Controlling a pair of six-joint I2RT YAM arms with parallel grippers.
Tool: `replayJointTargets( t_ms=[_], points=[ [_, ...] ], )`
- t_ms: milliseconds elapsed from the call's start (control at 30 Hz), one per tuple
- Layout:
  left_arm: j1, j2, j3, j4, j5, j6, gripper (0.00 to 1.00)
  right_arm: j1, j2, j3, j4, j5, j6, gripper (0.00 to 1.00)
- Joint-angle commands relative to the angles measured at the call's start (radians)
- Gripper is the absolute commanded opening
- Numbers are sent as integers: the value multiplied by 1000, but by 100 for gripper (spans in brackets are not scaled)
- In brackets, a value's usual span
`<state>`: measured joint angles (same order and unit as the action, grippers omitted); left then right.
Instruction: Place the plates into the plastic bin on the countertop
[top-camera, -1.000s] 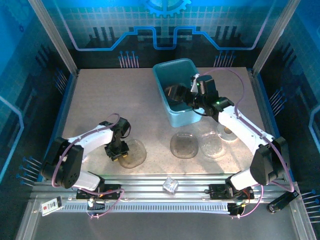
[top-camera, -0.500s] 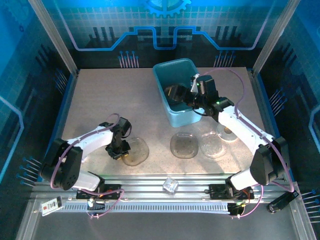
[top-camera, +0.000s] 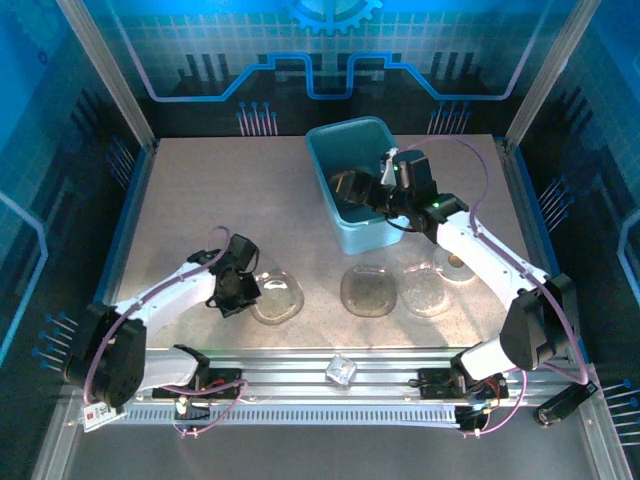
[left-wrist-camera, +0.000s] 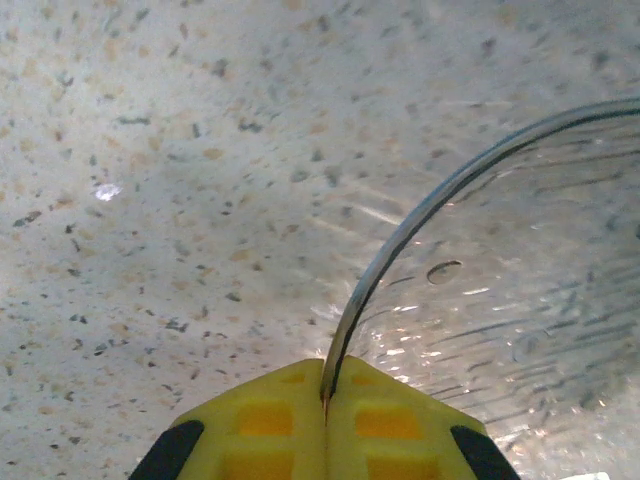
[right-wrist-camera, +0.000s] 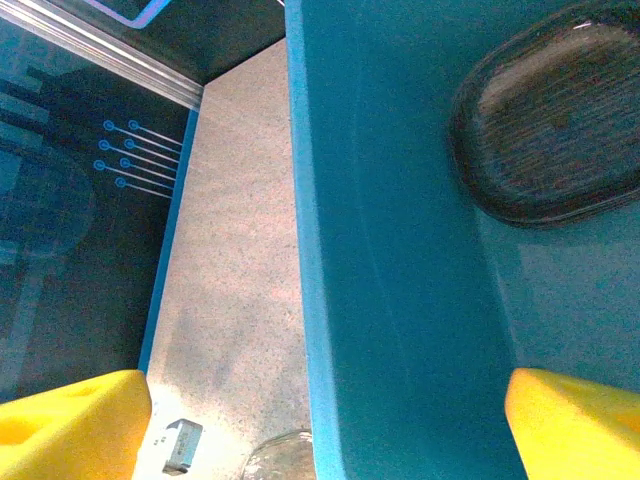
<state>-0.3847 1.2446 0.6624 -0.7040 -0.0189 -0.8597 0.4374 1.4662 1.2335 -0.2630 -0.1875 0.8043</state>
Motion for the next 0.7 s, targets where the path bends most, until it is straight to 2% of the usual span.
replayJointTargets(
  t_ms=[0,400,667],
  points=[
    [-8,-36,-12,15,-6,-12,0,-2,-25,58,-47,9,5,92],
    [-3,-193,61,43,-38,61,0,50,-58,116,-164,79,40,91],
    [83,-251,157,68,-23,145,0,79,-54,156,-194,119,77,89]
  ],
)
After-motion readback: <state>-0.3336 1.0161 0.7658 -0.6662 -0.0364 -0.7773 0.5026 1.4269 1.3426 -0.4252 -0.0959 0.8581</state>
